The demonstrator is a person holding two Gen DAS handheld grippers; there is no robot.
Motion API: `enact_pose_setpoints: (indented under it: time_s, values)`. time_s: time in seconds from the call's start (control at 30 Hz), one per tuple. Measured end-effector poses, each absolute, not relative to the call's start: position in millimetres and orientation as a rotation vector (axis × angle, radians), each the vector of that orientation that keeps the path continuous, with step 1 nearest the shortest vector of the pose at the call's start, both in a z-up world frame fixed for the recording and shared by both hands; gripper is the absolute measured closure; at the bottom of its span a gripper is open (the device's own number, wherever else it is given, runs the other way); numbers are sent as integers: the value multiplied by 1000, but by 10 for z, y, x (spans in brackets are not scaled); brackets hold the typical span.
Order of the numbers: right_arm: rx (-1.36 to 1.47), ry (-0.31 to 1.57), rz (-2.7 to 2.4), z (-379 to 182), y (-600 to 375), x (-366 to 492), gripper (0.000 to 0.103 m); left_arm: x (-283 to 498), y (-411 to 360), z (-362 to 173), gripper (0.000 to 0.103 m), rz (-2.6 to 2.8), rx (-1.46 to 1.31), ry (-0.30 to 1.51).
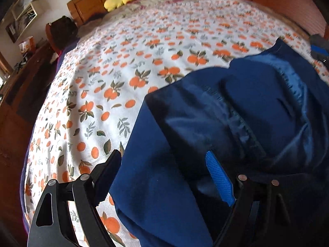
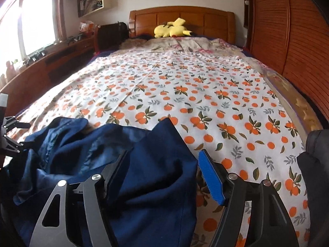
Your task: Fold large clothes
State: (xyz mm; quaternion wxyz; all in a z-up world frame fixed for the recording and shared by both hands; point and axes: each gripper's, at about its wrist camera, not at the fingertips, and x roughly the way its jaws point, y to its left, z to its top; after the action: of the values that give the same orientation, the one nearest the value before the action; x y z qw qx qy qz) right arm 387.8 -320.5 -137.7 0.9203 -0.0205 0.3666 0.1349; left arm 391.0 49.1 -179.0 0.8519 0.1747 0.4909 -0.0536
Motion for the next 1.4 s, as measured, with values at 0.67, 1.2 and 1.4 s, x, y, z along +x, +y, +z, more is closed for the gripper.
enact_pose_setpoints:
  time_s: [0.67,1.2,1.4]
  values:
    - [20,852,329,-1646,-3284,4233,54,4321,1127,-1433,95,35,223,956]
    - [140,646,213,-1360,-3813,4271,103,4632,1570,-1566,95,44,66,968]
    - [97,710,282,-1451,-3652,4359,103,4543,1528,-1558,67,19,86,949]
